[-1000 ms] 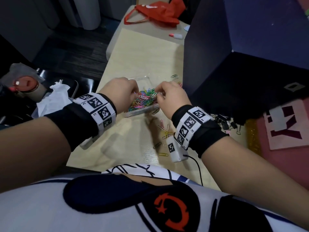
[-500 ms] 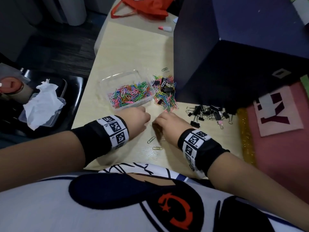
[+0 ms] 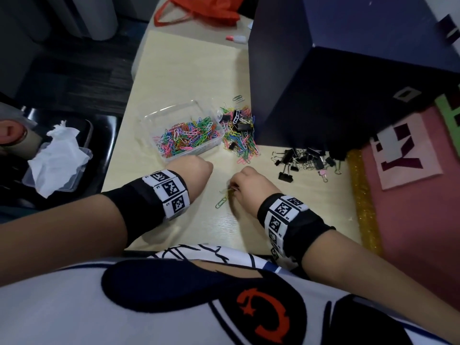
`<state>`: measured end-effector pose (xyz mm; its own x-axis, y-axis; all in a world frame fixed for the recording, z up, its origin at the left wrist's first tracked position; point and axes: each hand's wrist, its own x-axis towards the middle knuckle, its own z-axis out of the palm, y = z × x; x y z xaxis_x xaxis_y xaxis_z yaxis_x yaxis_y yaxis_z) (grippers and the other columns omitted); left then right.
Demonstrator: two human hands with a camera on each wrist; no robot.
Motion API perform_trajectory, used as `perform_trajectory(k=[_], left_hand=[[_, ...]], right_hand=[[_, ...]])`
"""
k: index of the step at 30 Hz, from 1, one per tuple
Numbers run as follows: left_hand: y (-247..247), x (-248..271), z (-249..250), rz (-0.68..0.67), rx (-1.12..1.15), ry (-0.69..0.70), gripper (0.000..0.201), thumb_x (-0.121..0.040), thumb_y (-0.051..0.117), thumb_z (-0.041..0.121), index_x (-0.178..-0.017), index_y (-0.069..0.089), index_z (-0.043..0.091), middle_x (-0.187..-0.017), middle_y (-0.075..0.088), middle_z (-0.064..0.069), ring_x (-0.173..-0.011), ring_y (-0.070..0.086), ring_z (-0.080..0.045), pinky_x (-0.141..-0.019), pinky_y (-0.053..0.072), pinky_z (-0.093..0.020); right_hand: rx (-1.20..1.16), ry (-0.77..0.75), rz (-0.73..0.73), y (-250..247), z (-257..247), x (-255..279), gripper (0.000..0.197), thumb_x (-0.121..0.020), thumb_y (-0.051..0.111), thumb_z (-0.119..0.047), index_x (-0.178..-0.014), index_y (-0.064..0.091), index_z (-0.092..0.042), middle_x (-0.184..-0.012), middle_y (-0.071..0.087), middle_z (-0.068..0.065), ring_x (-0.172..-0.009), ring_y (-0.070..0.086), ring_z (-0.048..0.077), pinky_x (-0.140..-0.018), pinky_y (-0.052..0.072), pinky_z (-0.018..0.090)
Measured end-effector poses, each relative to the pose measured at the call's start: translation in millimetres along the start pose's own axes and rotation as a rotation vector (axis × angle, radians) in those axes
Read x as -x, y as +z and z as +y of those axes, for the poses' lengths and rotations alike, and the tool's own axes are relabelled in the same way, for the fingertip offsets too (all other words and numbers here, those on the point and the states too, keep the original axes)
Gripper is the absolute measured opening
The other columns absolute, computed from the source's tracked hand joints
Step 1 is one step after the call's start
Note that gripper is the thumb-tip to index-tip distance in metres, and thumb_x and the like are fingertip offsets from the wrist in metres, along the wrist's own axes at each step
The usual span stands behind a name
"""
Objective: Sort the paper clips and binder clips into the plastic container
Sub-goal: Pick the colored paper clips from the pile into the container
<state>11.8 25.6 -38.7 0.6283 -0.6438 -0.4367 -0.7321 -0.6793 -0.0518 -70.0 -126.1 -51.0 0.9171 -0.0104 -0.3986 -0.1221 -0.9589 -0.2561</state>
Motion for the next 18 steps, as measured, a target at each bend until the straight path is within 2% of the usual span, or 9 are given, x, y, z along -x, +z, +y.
perform_trajectory(k=[4,7,10,13,15,18], left_hand=[[5.7,8.4,-1.0,-0.025,0.018,-0.037,0.013,-0.085,0.05,0.009,-0.097,0.055,0.012,-0.093,0.063,-0.009,-0.083,0.06,-0.029,-0.06,0.043,-0.034],[7.5,14.7,-5.0,-0.022,0.035,-0.032,0.015,-0.086,0.048,0.009,-0.099,0.055,0.012,-0.095,0.063,-0.009,-0.083,0.06,-0.028,-0.063,0.045,-0.034],[4.6,20.6,-13.9,0.025,0.147,-0.062,0.019,-0.086,0.048,0.011,-0.104,0.056,0.015,-0.102,0.062,-0.008,-0.09,0.06,-0.029,-0.07,0.047,-0.035],[-9.7,25.3,-25.6,0.177,0.314,-0.112,0.022,-0.086,0.053,0.017,-0.106,0.059,0.018,-0.108,0.062,-0.008,-0.099,0.058,-0.029,-0.078,0.045,-0.032],[-25.0,25.0,-35.9,0.322,0.381,-0.15,0.021,-0.085,0.054,0.019,-0.104,0.063,0.019,-0.105,0.063,-0.009,-0.099,0.059,-0.031,-0.08,0.045,-0.034],[-43.1,22.6,-51.8,0.446,0.407,-0.195,0.023,-0.087,0.054,0.022,-0.105,0.066,0.019,-0.103,0.064,-0.011,-0.098,0.06,-0.032,-0.083,0.049,-0.038]], right_hand=[[0.036,0.002,-0.014,-4.3,-4.3,-9.7,0.028,-0.089,0.05,-0.004,-0.111,0.062,-0.016,-0.113,0.052,0.01,-0.1,0.058,0.03,-0.088,0.047,0.035],[0.048,0.027,-0.042,-16.0,-10.0,-17.9,0.023,-0.089,0.052,-0.009,-0.105,0.065,-0.019,-0.114,0.055,0.007,-0.103,0.057,0.027,-0.088,0.046,0.031],[-0.043,0.067,0.053,-37.0,-22.8,-25.5,0.019,-0.089,0.054,-0.013,-0.1,0.068,-0.021,-0.114,0.058,0.004,-0.105,0.056,0.024,-0.088,0.044,0.029],[-0.164,0.027,0.242,-59.8,-39.9,-32.8,0.015,-0.089,0.057,-0.017,-0.1,0.068,-0.021,-0.112,0.061,0.004,-0.1,0.059,0.022,-0.09,0.045,0.028],[-0.299,-0.019,0.335,-72.1,-51.5,-37.2,0.018,-0.088,0.061,-0.021,-0.105,0.067,-0.022,-0.11,0.063,0.002,-0.098,0.062,0.018,-0.092,0.046,0.028],[-0.315,-0.023,0.319,-77.5,-58.7,-39.2,0.038,-0.089,0.061,-0.028,-0.127,0.057,-0.021,-0.124,0.059,0.002,-0.11,0.059,0.018,-0.1,0.043,0.032]])
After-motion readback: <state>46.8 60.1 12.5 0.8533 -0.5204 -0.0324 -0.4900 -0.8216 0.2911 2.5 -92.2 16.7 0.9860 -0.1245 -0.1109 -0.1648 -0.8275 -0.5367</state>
